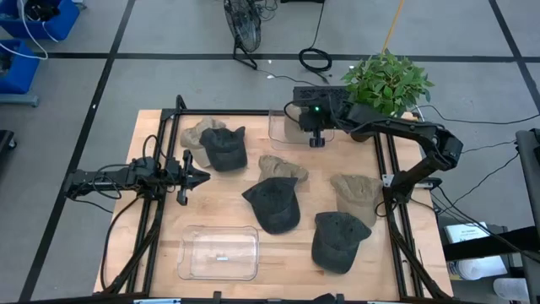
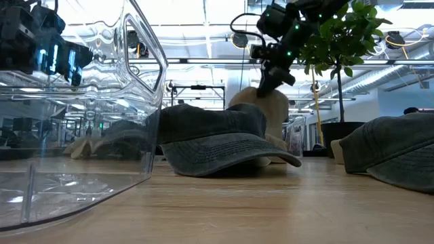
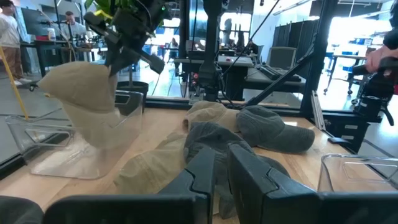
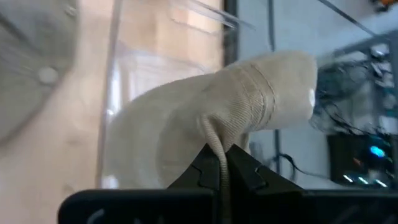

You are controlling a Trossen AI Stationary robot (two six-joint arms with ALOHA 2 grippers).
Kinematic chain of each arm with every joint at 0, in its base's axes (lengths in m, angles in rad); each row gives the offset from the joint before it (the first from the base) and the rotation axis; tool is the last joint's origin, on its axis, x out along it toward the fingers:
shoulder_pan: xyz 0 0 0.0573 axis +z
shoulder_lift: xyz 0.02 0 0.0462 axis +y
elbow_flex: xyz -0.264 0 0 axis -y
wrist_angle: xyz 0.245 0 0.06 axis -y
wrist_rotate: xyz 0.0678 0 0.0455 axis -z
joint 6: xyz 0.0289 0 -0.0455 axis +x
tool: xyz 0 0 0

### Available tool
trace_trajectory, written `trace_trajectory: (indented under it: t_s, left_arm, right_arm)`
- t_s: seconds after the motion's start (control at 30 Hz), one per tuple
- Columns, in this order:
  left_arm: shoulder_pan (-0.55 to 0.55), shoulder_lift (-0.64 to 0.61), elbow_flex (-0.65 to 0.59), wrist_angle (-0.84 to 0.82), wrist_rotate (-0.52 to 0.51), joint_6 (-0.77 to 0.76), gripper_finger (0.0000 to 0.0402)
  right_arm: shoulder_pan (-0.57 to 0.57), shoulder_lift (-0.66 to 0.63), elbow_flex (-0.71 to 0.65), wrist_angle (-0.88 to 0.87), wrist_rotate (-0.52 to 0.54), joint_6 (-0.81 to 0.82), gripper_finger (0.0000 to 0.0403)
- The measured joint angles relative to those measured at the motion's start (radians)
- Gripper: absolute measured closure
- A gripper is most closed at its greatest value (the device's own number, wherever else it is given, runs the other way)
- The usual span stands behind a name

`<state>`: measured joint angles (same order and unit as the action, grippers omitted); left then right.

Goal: Pick & Place hat
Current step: Put the brown cap into the top transparent bin

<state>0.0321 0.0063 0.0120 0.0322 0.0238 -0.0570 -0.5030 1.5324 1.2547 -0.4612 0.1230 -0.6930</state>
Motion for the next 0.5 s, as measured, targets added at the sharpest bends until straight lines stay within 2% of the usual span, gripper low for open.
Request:
trace_trajectory:
  t_s: [0.5]
  left_arm:
    - [0.000,0.000,0.000,-0.001,0.000,0.000,0.0355]
  right_arm:
    - [0.000,0.001,-0.083,0.133,-0.010,-0.010,0.0386]
